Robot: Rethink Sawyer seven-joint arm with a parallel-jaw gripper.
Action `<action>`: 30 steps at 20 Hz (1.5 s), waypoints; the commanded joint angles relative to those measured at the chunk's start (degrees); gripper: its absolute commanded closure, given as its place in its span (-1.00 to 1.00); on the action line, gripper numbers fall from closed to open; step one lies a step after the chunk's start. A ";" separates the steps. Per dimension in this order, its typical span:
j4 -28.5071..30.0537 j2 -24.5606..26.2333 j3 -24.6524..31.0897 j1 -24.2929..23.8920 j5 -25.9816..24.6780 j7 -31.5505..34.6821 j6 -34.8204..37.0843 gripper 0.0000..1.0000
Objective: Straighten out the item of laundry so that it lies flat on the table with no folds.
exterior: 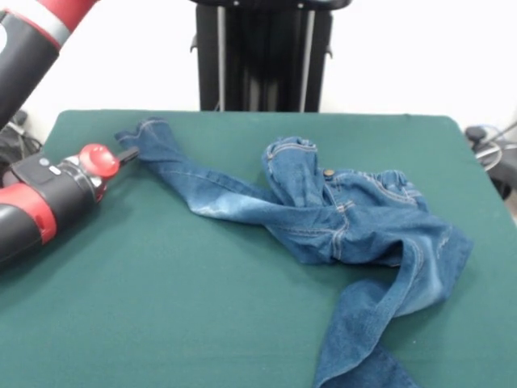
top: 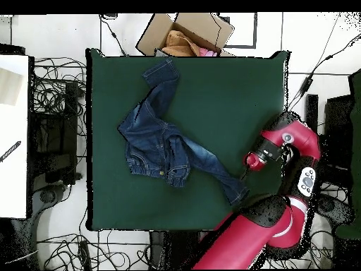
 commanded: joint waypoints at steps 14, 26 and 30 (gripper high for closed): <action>-11.82 22.98 45.59 -1.07 -41.84 -57.75 -27.35 1.00; -12.36 22.89 56.81 -2.77 -59.97 -63.98 -23.76 1.00; -12.39 22.90 60.04 -3.24 -65.70 -66.17 -21.80 1.00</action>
